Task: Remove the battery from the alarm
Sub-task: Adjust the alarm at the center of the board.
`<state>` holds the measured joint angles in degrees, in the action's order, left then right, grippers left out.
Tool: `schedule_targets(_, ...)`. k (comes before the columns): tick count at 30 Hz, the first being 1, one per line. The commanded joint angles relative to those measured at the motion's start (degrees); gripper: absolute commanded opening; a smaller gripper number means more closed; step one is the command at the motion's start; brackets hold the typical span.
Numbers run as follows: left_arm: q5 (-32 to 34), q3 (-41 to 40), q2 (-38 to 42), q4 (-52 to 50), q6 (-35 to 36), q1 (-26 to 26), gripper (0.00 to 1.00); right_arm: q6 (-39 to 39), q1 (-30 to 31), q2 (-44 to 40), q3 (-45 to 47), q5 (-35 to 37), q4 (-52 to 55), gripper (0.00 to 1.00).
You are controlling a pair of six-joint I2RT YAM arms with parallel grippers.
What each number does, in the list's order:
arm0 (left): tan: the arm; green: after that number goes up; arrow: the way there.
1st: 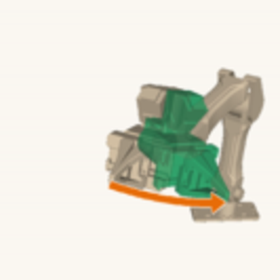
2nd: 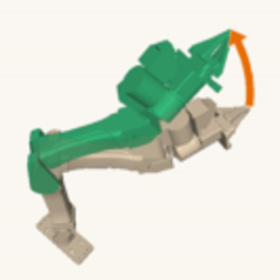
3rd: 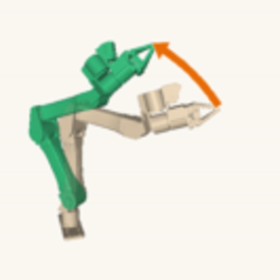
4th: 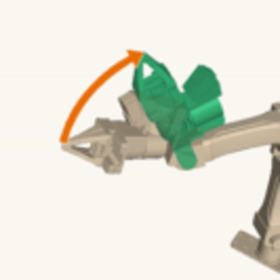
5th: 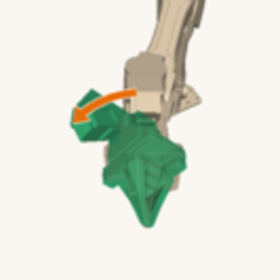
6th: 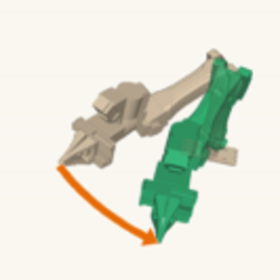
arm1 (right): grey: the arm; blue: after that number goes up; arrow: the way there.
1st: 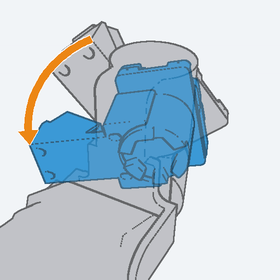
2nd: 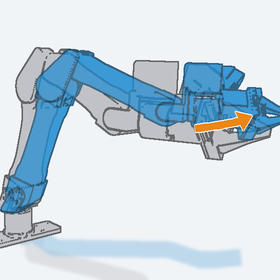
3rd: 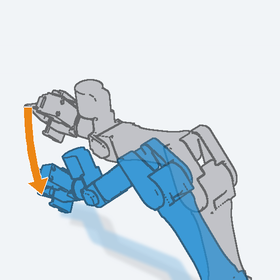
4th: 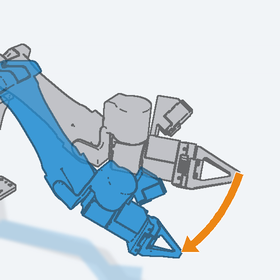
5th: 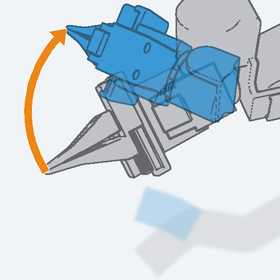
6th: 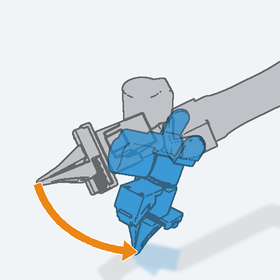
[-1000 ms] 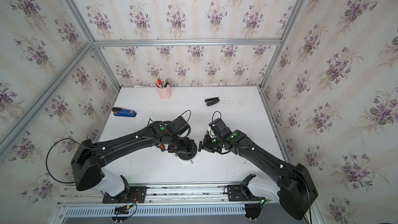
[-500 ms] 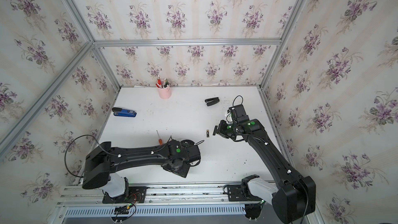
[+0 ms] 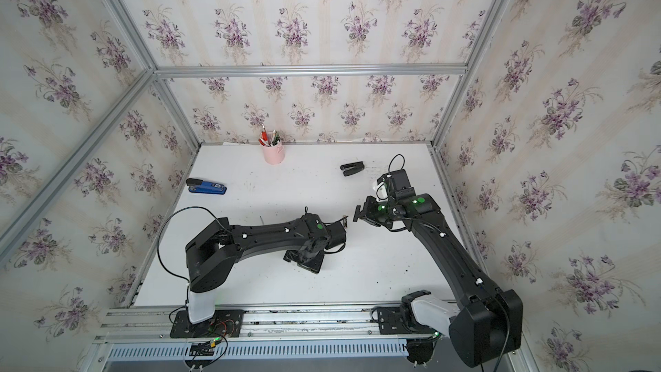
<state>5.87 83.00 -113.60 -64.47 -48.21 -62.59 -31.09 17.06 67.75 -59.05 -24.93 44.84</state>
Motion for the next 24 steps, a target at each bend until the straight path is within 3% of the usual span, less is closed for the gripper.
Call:
schedule_targets(1, 0.8, 2.1, -1.8, 0.2, 2.8, 1.0, 0.76, 1.0, -0.3, -0.3, -0.4, -0.3, 0.9, 0.0)
schedule_targets(8, 1.8, 7.6, -4.1, -0.1, 5.8, 4.4, 0.86, 0.4, -0.4, -0.3, 1.3, -0.8, -0.6, 0.0)
schedule_targets(14, -5.0, 11.8, -5.7, 4.6, 6.5, 6.5, 0.87, 0.1, -0.3, -0.3, 1.8, -0.5, -0.8, 0.0)
schedule_targets(20, -13.4, 3.7, 7.6, 11.4, 2.7, 7.3, 0.88, -0.1, -0.3, -0.4, 2.6, -0.1, -0.8, 0.0)
schedule_targets(24, -13.8, 1.6, 17.6, 9.0, 3.6, 11.4, 0.92, -1.5, -0.4, -0.8, 3.6, -3.1, -3.9, 0.0)
